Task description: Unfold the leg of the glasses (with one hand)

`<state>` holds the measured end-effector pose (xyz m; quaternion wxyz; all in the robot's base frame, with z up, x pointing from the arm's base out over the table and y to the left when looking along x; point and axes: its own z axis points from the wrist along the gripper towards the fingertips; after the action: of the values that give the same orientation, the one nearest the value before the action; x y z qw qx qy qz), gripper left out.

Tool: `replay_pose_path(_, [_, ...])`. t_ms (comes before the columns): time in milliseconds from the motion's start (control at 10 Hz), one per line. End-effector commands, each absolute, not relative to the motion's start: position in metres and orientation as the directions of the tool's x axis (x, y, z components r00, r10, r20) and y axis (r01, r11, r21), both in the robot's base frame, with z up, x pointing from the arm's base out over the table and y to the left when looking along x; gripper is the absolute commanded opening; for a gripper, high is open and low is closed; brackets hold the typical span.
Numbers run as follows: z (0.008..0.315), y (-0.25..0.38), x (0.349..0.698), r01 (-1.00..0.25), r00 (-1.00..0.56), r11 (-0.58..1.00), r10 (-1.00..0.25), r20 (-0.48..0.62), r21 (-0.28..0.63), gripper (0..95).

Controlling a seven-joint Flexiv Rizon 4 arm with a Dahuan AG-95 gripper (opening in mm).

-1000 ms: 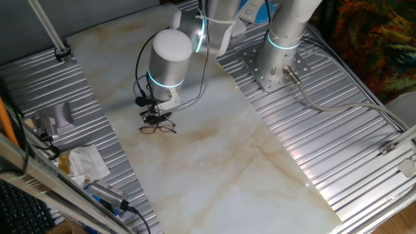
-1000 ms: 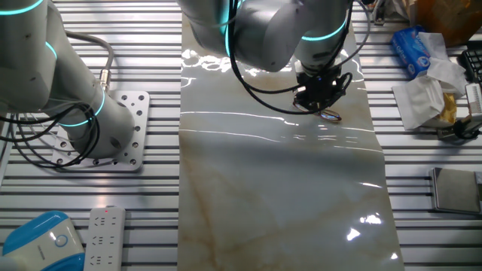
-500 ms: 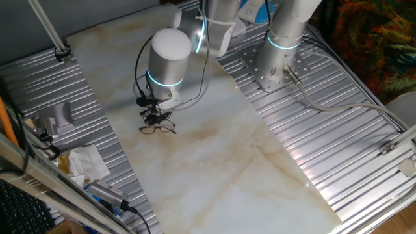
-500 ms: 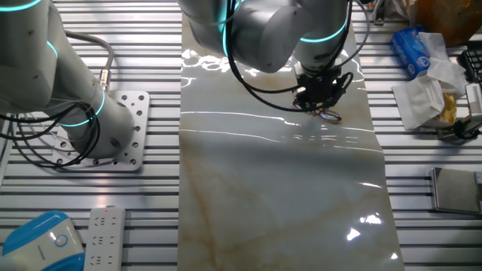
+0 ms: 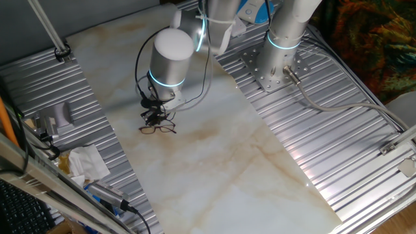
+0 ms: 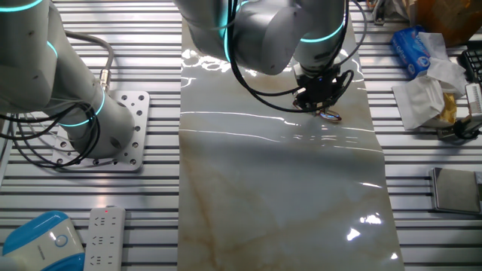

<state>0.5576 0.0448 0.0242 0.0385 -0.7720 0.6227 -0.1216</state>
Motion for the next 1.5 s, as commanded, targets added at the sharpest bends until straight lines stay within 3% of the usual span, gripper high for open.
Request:
replay_pose_path(100, [0.0241, 0.0445, 0.5579, -0.949, 0.203, -0.230, -0.969, 0.138, -0.215, 19.0])
replay_pose_path(300, [0.0233, 0.0443, 0.5583, -0.944, 0.225, -0.250, -0.965, 0.138, -0.214, 19.0])
replay_pose_path(400, [0.0227, 0.0443, 0.5587, -0.940, 0.242, -0.267, -0.961, 0.138, -0.212, 0.0])
replay_pose_path(1500, [0.0218, 0.0441, 0.5594, -0.929, 0.298, -0.313, -0.949, 0.105, -0.195, 0.0])
